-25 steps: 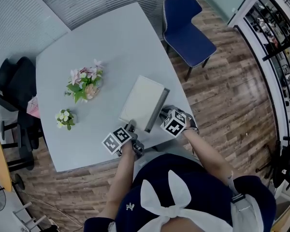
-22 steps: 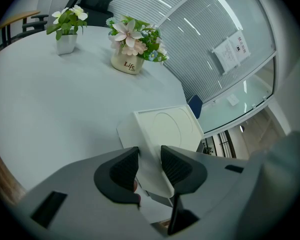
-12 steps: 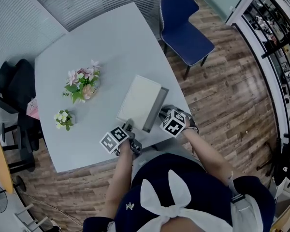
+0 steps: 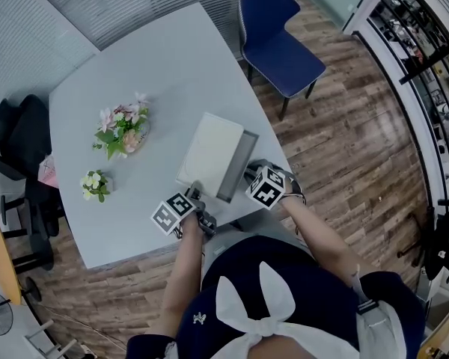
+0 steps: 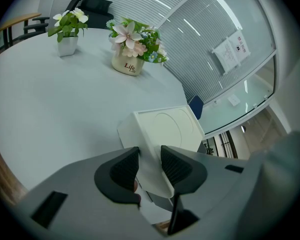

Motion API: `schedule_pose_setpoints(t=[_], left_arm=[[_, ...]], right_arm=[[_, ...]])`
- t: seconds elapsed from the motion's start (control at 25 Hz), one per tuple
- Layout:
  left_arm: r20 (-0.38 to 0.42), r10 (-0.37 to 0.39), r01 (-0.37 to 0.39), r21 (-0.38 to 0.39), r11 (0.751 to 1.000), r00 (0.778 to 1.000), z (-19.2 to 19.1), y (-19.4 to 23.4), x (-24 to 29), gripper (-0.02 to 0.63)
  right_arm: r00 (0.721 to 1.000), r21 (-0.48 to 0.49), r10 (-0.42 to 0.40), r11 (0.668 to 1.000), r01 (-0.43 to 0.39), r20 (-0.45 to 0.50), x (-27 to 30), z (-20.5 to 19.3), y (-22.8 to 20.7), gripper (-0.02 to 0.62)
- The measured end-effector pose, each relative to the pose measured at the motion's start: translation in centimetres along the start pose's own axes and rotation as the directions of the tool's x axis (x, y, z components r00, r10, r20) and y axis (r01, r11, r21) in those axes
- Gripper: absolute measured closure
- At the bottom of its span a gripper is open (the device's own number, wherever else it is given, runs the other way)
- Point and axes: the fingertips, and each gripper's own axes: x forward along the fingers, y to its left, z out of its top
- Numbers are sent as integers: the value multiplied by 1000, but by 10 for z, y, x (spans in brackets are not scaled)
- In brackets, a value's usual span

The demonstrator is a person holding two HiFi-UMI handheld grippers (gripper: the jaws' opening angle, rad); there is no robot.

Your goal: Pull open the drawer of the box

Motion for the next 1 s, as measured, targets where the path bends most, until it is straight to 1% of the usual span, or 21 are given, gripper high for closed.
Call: schedule_pose_setpoints(t=[0.12, 0.4, 0.76, 1.0], left_arm=[[0, -3, 3, 2, 1000, 1000, 0, 0, 0, 456], [2, 0, 0, 9, 1000, 1000, 2, 1, 0, 456], [-6, 4, -4, 10, 1000, 1000, 0, 0, 0, 456], [-3, 4, -4, 9, 1000, 1000, 1, 0, 0, 456]], right_arm=[[1000, 0, -7, 1000, 7, -1, -1, -1, 0, 523], [1000, 9, 5, 1000, -5, -23, -3, -8, -1, 522], [1000, 23, -17, 1000, 18, -23, -7, -13, -3, 522], [999, 28, -7, 1000, 8, -35, -10, -20, -3, 523]])
